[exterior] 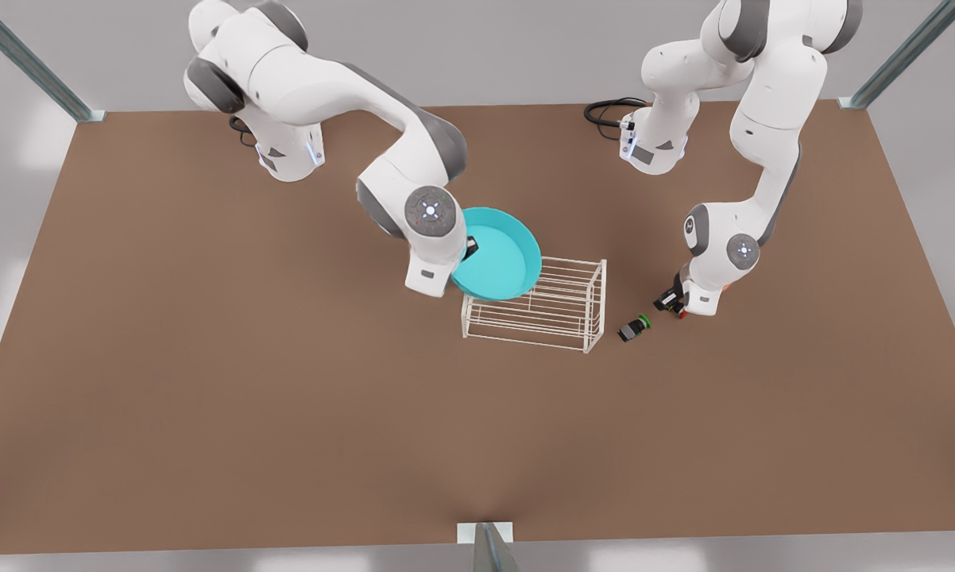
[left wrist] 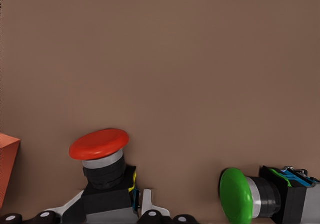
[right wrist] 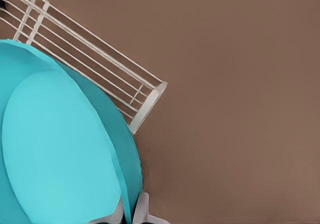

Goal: Place the plate on the shelf with right arm and place the red button switch in the plate with left arm

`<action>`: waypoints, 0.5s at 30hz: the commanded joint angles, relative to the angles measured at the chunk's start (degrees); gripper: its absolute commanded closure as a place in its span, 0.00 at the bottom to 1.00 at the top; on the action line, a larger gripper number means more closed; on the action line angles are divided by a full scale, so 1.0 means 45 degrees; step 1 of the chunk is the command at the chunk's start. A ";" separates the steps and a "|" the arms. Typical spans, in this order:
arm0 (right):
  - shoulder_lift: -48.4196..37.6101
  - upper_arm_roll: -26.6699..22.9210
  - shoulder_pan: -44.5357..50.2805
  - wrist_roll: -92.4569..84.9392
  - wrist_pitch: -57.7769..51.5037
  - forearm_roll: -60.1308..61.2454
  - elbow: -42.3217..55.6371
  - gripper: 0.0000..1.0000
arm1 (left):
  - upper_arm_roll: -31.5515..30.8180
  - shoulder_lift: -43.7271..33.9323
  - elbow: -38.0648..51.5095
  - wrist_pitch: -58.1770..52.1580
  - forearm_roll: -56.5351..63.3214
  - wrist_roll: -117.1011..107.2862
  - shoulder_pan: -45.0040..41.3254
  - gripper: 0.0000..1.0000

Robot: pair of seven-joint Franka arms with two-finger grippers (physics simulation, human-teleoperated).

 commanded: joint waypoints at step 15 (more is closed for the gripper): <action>0.0616 0.0183 0.1008 1.2461 0.2218 -0.0034 -0.0013 0.00 | -0.0020 -0.1872 0.0060 -0.1988 -0.0209 0.0089 0.0034 0.86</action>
